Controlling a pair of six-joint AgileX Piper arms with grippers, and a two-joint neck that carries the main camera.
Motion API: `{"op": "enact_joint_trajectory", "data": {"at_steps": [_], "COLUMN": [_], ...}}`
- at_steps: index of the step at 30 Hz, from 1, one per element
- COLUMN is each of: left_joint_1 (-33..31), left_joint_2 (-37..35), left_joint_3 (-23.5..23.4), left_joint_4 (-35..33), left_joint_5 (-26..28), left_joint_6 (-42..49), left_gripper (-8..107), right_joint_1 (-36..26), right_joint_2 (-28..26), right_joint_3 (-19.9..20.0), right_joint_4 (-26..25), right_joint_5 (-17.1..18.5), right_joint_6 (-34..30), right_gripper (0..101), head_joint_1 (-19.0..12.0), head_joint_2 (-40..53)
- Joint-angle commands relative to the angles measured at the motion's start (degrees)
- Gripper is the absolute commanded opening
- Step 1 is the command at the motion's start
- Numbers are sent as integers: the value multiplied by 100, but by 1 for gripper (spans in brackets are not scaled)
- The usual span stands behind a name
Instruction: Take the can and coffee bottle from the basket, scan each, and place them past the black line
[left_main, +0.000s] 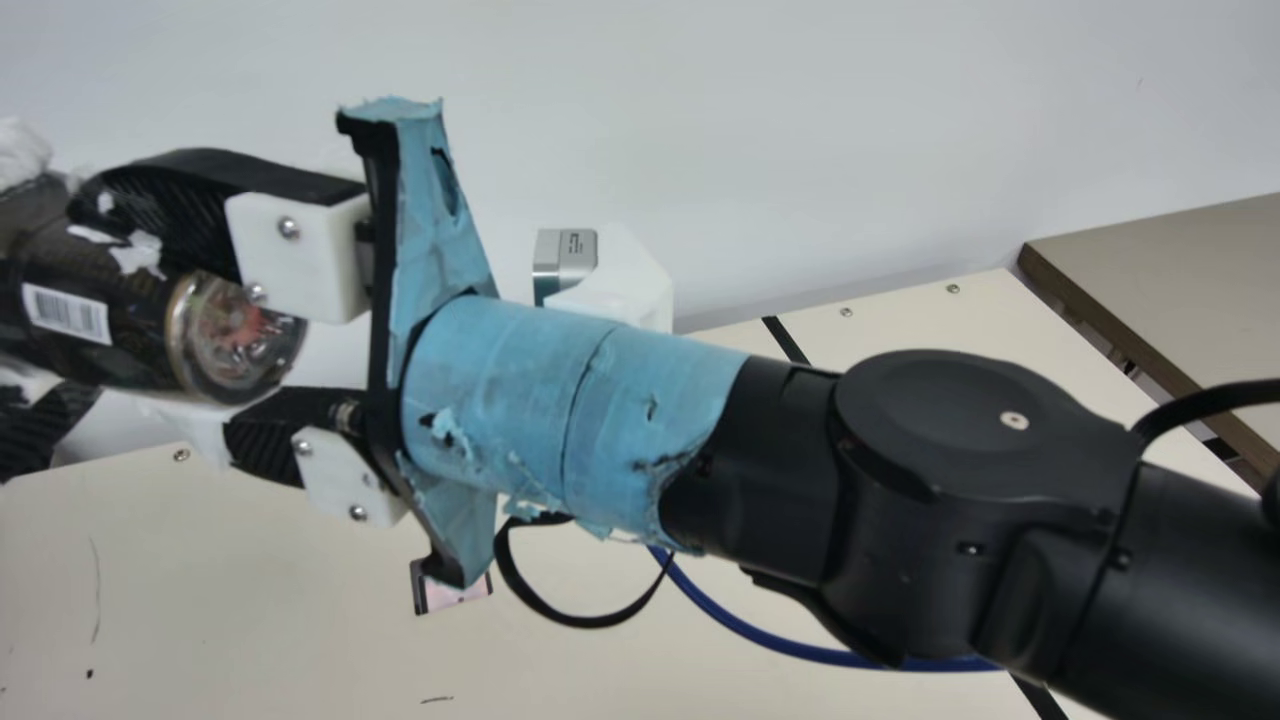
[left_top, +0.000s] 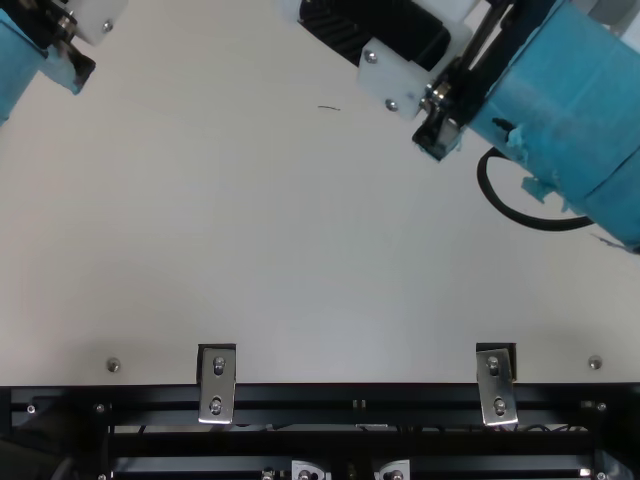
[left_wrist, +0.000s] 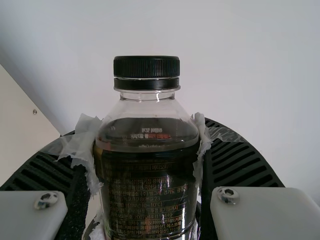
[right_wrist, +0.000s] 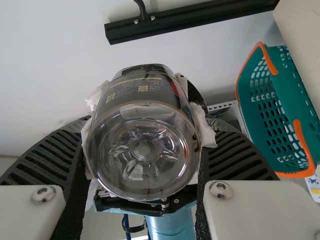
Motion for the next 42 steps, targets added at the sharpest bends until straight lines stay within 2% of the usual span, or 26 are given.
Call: {"op": "enact_joint_trajectory", "data": {"at_steps": [1,3,5,20,32,35,42], "left_joint_1": [0,0,0,79,989,1208,1681], "left_joint_2": [0,0,0,-12,-145,-96,24], "left_joint_3": [0,0,0,16,26,17,-130], "left_joint_4": [0,0,0,159,825,1522,4064], "left_joint_5": [0,0,0,-50,-89,-52,204], "left_joint_6": [0,0,0,-102,-516,-599,-936], "left_gripper": [10,10,90,90,90,90,90], "right_joint_1": [0,0,0,0,0,0,0], "right_joint_2": [0,0,0,0,0,0,0], "right_joint_3": [0,0,0,0,0,0,0], "right_joint_4": [0,0,0,17,17,17,22], "right_joint_5": [0,0,0,-7,-7,-7,-7], "right_joint_6": [0,0,0,0,0,0,0], "right_gripper": [0,0,0,0,0,0,0], "head_joint_1": [-107,-107,-107,-107,-107,-107,-107], "head_joint_2": [-35,-35,-35,-35,-35,-35,-35]}}
